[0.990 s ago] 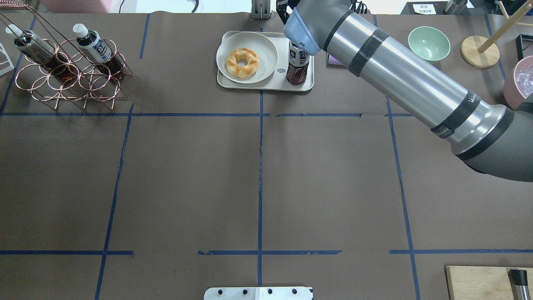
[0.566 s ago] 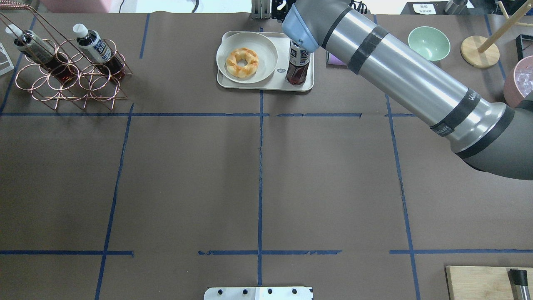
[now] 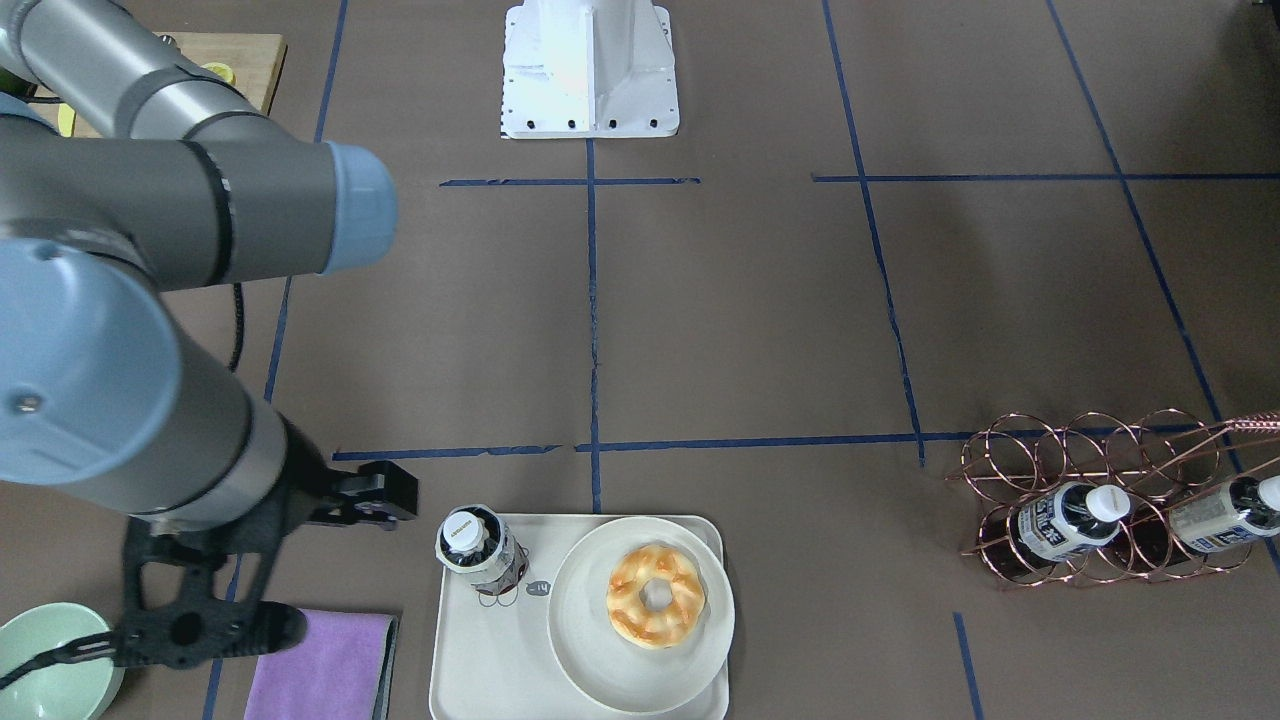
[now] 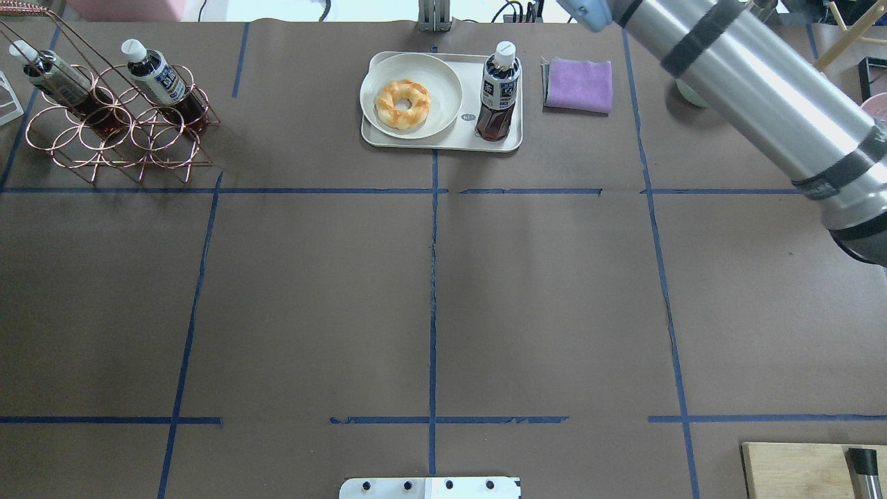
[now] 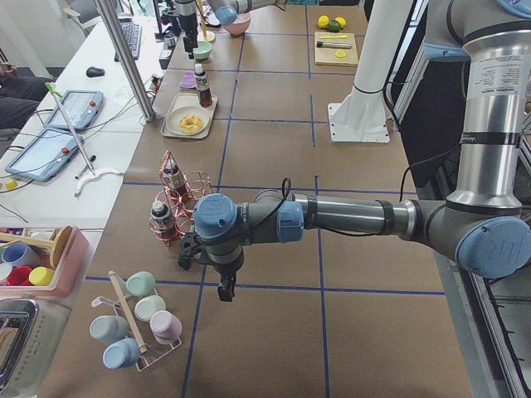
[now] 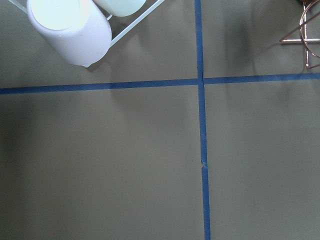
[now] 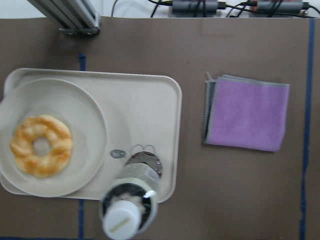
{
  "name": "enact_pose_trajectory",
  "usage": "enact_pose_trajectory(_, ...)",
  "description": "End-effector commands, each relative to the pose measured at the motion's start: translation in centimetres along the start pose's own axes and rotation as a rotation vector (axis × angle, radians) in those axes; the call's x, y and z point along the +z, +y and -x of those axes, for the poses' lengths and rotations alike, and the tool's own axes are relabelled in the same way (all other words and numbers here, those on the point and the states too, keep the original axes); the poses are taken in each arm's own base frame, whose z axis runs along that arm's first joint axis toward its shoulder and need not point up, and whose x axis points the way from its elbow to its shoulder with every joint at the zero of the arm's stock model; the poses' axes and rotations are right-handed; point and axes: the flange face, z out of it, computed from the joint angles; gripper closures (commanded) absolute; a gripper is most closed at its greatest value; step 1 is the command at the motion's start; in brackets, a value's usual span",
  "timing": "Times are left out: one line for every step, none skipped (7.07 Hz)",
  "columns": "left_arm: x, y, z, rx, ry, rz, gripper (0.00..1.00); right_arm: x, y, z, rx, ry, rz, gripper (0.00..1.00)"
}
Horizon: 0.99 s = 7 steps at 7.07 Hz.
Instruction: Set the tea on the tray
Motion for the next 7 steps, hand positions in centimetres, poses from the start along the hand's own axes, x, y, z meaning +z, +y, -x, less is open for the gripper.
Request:
enact_pose_trajectory(0.0, -0.1, -0.1, 0.001, -0.001, -0.001, 0.00, 1.4, 8.0, -17.6, -0.160, 0.037, 0.014, 0.00)
enact_pose_trajectory(0.0, -0.1, -0.3, 0.009, -0.003, 0.001, 0.00, 2.2, 11.7, -25.9, -0.214, 0.051, 0.024, 0.00)
enact_pose_trajectory(0.6, 0.1, 0.3, -0.005, 0.000, 0.013, 0.00, 4.0, 16.0, -33.0, -0.231, 0.061, 0.061, 0.00)
enact_pose_trajectory(0.7, 0.1, 0.3, -0.012, 0.002, 0.019, 0.00, 5.1, 20.0, -40.5, -0.210, 0.064, 0.088, 0.00)
enact_pose_trajectory(1.7, 1.7, 1.0, -0.020, 0.003, 0.033, 0.00, 6.8, 25.9, -48.3, -0.223, 0.049, 0.127, 0.00)
enact_pose_trajectory(1.4, 1.8, 0.8, -0.012, 0.000, 0.023, 0.00, 6.3, 30.9, -54.7, -0.153, -0.001, 0.104, 0.00)
enact_pose_trajectory(2.0, 2.2, 1.5, -0.029, -0.010, 0.041, 0.00, 7.8, 36.1, -58.6, -0.056, -0.030, 0.116, 0.00)
